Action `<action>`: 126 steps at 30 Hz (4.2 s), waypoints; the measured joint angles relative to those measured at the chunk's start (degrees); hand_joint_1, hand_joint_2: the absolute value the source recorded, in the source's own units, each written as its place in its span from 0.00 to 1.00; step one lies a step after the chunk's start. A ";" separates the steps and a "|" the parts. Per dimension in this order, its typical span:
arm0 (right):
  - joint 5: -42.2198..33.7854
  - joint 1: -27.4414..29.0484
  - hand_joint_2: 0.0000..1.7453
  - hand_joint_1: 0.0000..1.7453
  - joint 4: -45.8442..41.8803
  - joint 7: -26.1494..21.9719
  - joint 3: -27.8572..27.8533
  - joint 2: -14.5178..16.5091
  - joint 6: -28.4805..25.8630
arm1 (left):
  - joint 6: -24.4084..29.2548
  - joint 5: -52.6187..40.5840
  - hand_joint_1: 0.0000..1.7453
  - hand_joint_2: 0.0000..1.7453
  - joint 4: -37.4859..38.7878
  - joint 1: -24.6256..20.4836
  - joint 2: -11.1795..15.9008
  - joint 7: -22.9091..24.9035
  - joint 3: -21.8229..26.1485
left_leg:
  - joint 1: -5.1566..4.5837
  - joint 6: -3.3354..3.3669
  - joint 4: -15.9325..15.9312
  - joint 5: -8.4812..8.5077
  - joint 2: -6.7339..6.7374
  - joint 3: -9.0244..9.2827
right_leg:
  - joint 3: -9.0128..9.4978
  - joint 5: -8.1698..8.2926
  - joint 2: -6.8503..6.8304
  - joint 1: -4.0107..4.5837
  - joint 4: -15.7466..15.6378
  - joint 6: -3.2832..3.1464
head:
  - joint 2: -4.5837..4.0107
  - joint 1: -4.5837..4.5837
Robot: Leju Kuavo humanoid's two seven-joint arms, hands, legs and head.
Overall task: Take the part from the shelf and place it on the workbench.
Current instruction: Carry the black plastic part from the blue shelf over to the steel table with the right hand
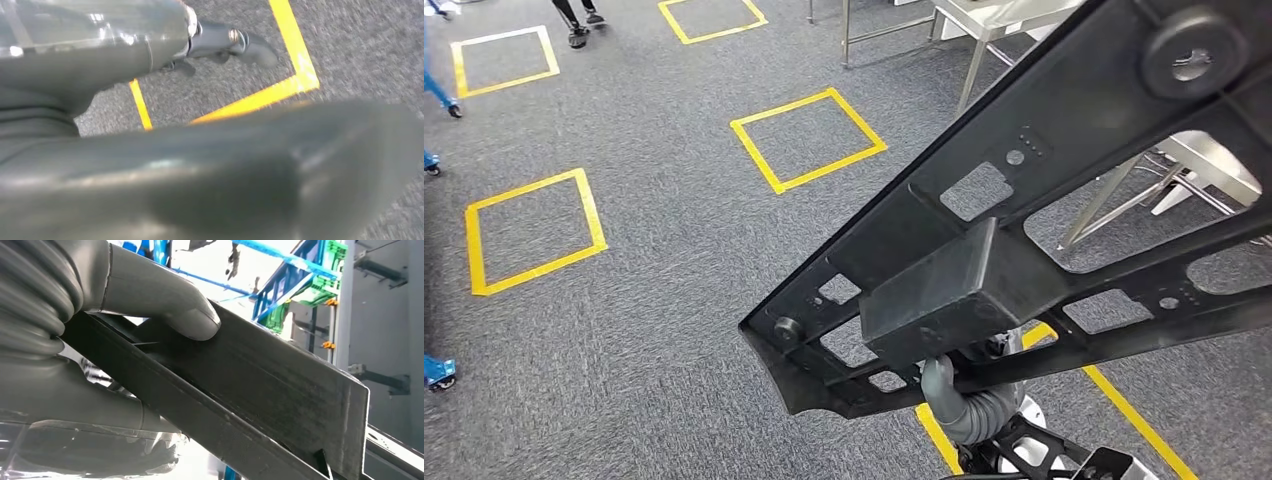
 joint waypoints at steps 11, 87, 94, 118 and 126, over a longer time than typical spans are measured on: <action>2.08 -0.08 1.00 1.00 0.92 -0.01 -0.41 2.70 1.36 | -0.73 -0.77 0.00 0.00 0.00 -0.18 -0.10 0.05 0.09 | -0.94 -0.37 -0.07 -0.73 6.22 0.62 | 1.69 0.59 -8.27 0.90 -2.25 -1.07 | 0.01 -0.01; -6.53 -9.64 1.00 1.00 6.85 0.00 0.23 -4.69 -3.17 | -0.87 -3.18 0.00 0.00 -0.02 -0.32 -0.90 -0.48 4.38 | -0.42 -0.39 0.94 -0.15 -1.91 -0.91 | 0.76 1.79 1.30 0.49 -2.16 -1.92 | 0.01 -0.02; -7.25 -9.82 1.00 1.00 7.09 -0.01 0.31 -5.07 -2.50 | -1.32 -3.61 0.00 0.00 -0.02 -0.41 -0.93 -1.01 4.39 | -0.23 0.99 -1.23 0.46 1.62 0.17 | -4.27 -3.39 -2.89 0.20 7.37 0.35 | 0.00 -0.01; -8.46 -10.09 1.00 1.00 8.70 0.00 0.35 -6.37 -1.78 | -5.69 -3.75 0.00 0.00 -0.02 0.05 -1.02 -1.90 4.57 | -0.44 -0.83 4.09 -1.14 1.91 -2.27 | 1.56 1.23 -2.99 0.31 -2.32 -1.83 | 0.00 -0.01; -8.40 -10.04 1.00 1.00 8.92 0.01 0.24 -6.36 -1.19 | -5.81 -3.60 0.00 0.00 -0.02 -0.03 -0.94 -2.10 5.44 | -0.36 1.14 -0.33 0.09 2.01 -0.28 | -1.67 -2.77 -3.54 0.16 4.50 0.56 | 0.00 0.00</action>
